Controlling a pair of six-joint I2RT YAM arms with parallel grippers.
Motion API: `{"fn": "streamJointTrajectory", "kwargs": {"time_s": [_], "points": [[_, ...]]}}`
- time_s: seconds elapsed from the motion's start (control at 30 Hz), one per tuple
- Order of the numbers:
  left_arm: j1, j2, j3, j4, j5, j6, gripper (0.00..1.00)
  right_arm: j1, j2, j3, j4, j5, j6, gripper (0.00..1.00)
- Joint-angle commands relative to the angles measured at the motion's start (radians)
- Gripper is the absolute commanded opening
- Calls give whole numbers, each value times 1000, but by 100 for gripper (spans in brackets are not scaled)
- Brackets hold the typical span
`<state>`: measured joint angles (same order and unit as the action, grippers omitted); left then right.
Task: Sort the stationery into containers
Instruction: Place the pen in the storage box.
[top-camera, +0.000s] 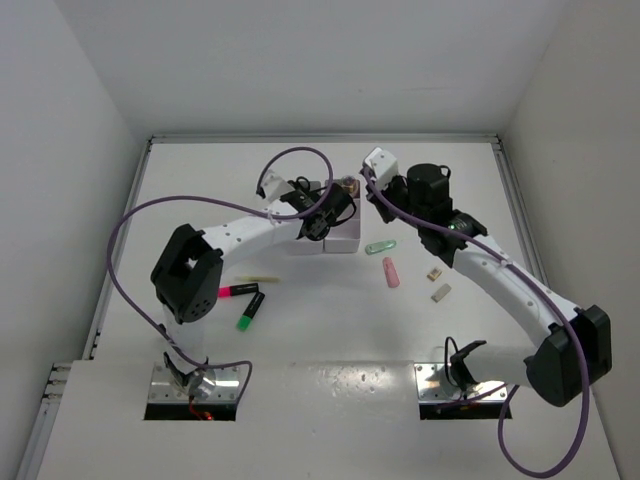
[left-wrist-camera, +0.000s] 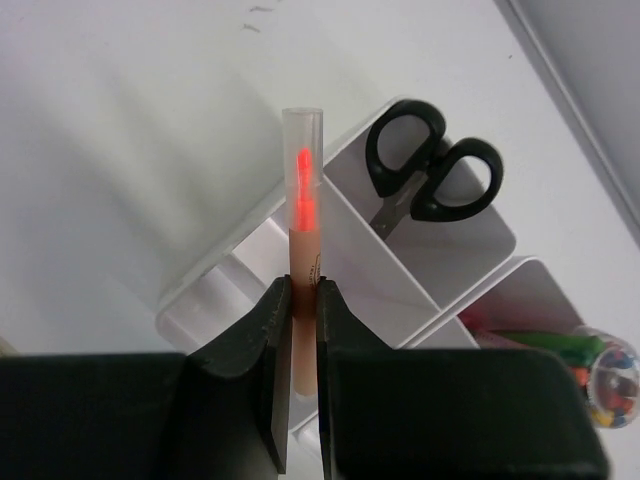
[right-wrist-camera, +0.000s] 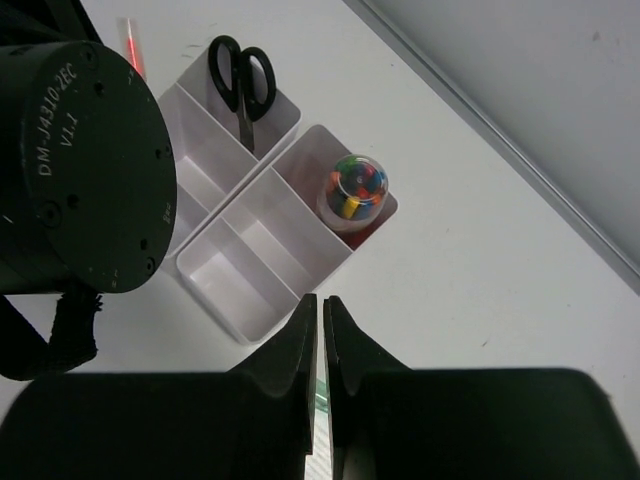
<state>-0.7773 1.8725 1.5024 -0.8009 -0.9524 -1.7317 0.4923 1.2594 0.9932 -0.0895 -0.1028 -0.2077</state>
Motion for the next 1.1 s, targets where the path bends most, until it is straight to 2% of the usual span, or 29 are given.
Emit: {"fn": "streamJointTrajectory", "kwargs": {"time_s": [0.0,0.3,0.7,1.07], "points": [[-2,-18,48,-29,-78,-86,0,-8,-26,-7,42,6,21,5],[-11,20,39,-40,-98,-247,0,-26,-26,-16,42,-23,30,5],[-30,111,134,-49,-172,-259,0,-55,-35,-16,42,-52,39,5],[-30,142,144,-58,-194,-269,0,-64,-45,-16,33,-81,48,5]]}}
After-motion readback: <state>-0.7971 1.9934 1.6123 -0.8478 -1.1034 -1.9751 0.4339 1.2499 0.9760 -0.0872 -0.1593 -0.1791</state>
